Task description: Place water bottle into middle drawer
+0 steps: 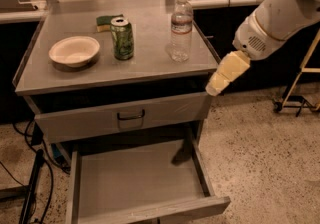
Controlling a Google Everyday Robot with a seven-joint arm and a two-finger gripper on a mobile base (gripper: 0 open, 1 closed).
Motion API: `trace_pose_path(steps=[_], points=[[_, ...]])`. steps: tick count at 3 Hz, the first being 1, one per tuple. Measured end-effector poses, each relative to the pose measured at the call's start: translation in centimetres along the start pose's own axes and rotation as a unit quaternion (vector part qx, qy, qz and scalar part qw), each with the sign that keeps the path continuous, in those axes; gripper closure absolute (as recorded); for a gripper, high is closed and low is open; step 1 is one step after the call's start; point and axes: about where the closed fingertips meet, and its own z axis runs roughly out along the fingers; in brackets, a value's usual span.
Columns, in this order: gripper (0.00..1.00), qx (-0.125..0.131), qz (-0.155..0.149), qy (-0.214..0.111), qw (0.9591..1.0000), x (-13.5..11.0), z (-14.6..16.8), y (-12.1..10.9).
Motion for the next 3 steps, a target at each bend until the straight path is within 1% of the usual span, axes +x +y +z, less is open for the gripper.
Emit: trace_pose_path(steps=[1, 3], points=[[0.00, -0.001, 0.053, -0.025, 0.9983, -0.77, 2.97, -2.46], [0.00, -0.006, 0.055, -0.027, 0.9981, -0.86, 3.21, -2.31]])
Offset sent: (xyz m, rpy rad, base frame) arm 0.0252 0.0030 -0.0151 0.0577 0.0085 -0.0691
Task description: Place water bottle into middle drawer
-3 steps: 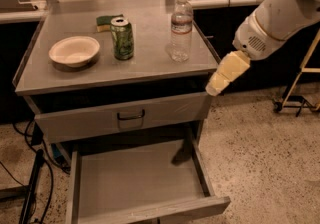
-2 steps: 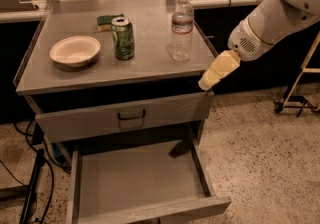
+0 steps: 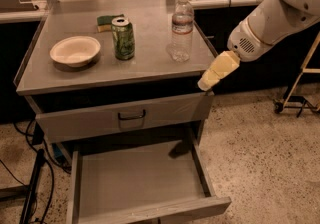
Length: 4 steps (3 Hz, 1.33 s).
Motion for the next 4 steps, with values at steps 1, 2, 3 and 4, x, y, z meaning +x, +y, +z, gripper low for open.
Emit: trace_pose_path(steps=[1, 2, 3, 4], points=[[0.00, -0.004, 0.021, -0.050, 0.9985, -2.6, 1.2, -1.1], [0.00, 0.009, 0.044, -0.105, 0.9935, -6.8, 2.0, -4.1], [0.00, 0.028, 0.058, -0.143, 0.9876, -10.1, 2.1, -7.1], [0.00, 0.040, 0.073, -0.167, 0.9825, -11.9, 2.3, -9.4]])
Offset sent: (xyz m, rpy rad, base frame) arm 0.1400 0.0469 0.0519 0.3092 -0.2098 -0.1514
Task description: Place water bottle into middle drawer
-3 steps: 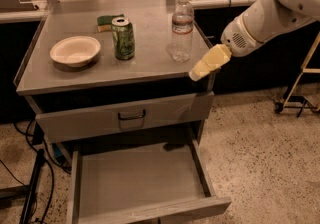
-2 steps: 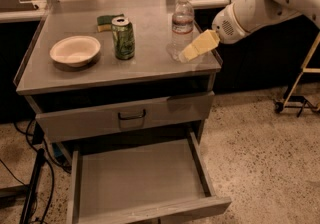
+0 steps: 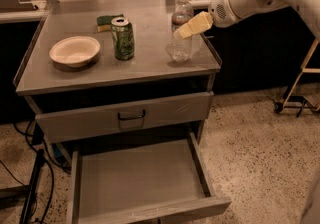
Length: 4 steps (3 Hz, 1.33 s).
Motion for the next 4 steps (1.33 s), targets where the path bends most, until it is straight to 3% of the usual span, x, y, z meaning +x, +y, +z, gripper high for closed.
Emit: trace_pose_path(steps=[3, 4], points=[[0.00, -0.017, 0.039, -0.022, 0.9988, -1.1, 3.2, -0.4], [0.16, -0.018, 0.040, -0.022, 0.9988, -1.1, 3.3, -0.4]])
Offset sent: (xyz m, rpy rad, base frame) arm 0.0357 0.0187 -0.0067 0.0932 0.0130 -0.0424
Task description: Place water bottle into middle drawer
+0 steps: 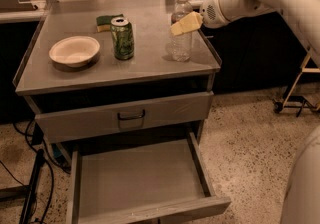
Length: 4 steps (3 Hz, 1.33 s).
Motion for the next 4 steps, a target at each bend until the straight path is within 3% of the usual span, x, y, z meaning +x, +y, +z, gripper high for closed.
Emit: trace_pose_path(steps=[1, 2, 3, 4], points=[[0.39, 0.000, 0.000, 0.000, 1.0000, 0.00, 0.00, 0.00], [0.70, 0.000, 0.000, 0.000, 1.0000, 0.00, 0.01, 0.00], [0.94, 0.000, 0.000, 0.000, 1.0000, 0.00, 0.01, 0.01], [1.00, -0.009, -0.008, -0.010, 0.9999, -0.53, -0.40, 0.95]])
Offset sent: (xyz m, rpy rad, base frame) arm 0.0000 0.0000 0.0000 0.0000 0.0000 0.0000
